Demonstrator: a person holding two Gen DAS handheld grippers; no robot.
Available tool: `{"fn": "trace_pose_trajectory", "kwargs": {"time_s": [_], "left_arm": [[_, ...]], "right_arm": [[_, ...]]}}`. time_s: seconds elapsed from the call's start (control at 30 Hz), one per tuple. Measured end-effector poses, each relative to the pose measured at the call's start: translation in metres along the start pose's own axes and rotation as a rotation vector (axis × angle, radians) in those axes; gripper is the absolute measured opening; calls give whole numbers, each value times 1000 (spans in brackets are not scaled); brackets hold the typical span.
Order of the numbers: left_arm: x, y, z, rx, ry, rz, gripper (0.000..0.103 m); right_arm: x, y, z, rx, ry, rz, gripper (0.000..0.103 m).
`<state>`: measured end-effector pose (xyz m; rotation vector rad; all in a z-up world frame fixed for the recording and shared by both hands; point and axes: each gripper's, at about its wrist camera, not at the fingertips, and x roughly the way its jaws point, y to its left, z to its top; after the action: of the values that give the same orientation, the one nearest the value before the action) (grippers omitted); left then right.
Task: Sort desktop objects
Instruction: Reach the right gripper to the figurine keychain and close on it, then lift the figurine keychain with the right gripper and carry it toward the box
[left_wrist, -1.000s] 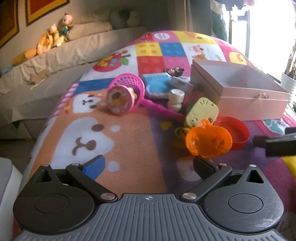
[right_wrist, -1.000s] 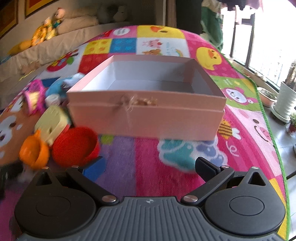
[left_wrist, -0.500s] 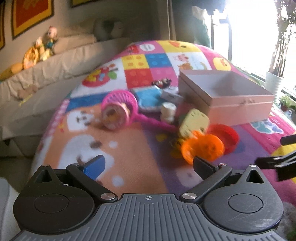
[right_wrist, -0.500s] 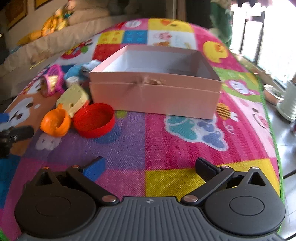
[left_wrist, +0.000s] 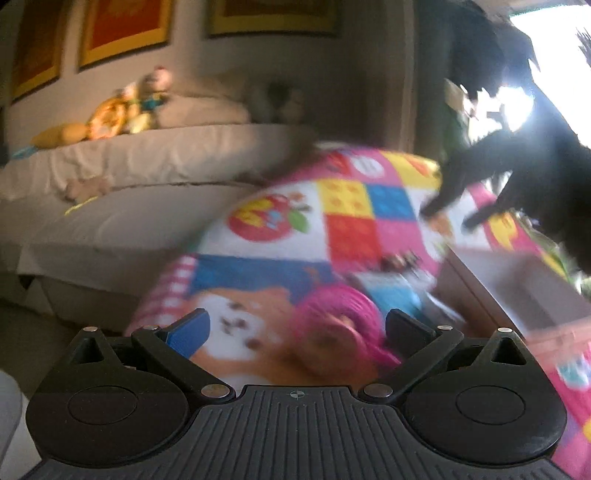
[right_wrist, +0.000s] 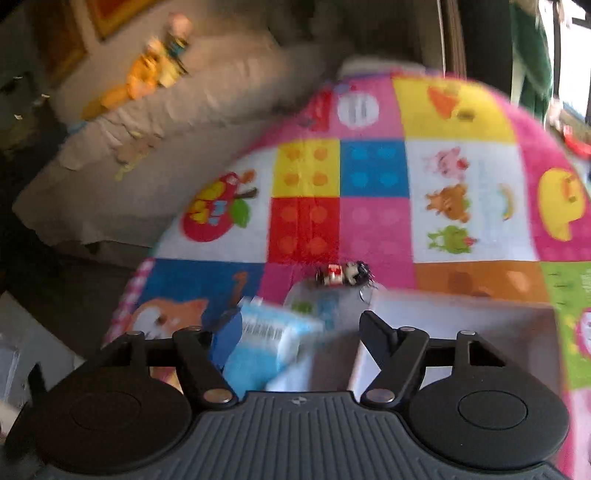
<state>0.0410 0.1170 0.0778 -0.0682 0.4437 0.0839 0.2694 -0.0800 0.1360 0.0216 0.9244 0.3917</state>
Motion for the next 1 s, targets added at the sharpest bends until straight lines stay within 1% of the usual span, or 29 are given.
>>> {"fn": "trace_pose_trajectory", "kwargs": {"time_s": [0.07, 0.1, 0.2, 0.23, 0.3, 0.33, 0.37, 0.43, 0.5, 0.53, 0.6, 0.67, 0.73, 0.8, 0.83, 0.9, 0.93, 1.0], "left_arm": [[-1, 18, 4, -45, -15, 0, 103], [-2, 26, 4, -60, -21, -5, 103], [-4, 41, -1, -96, -18, -13, 103], [-3, 45, -4, -107, -9, -18, 103], [-1, 50, -10, -124, 11, -31, 103], [0, 50, -12, -129, 18, -37, 103], [2, 50, -14, -132, 23, -39, 103], [3, 48, -16, -135, 27, -39, 103], [1, 46, -15, -143, 22, -48, 103], [-2, 44, -14, -146, 18, -54, 103], [-6, 38, -14, -138, 17, -58, 103], [-14, 30, -15, -117, 17, -76, 103], [-21, 19, -17, -83, 27, -130, 103], [-28, 1, -21, -31, 43, -207, 103], [-32, -11, -25, 7, 54, -250, 103], [-38, -40, -33, 108, 74, -336, 103], [-39, -55, -39, 159, 80, -364, 103], [-40, -85, -50, 256, 87, -380, 103]], "right_arm": [[44, 5, 21, -51, 38, -107, 73], [61, 10, 26, -67, 54, -147, 73], [107, 10, 37, -64, 102, -228, 73], [120, 6, 40, -52, 119, -234, 73], [136, 2, 45, -28, 151, -212, 73], [141, 2, 44, -32, 166, -197, 70], [143, 5, 43, -52, 167, -201, 66], [145, 13, 38, -122, 160, -236, 58], [140, 21, 31, -167, 137, -256, 55], [134, 23, 28, -170, 125, -254, 55], [112, 27, 24, -156, 79, -220, 55], [72, 37, 18, -145, 16, -144, 55], [25, 53, 2, -160, -36, -56, 55], [-27, 45, -21, -189, -93, 27, 55], [-55, 39, -39, -205, -123, 53, 55], [-95, 27, -72, -213, -159, 77, 55], [-110, 20, -88, -204, -167, 85, 55], [-133, -1, -126, -169, -171, 78, 55]]}}
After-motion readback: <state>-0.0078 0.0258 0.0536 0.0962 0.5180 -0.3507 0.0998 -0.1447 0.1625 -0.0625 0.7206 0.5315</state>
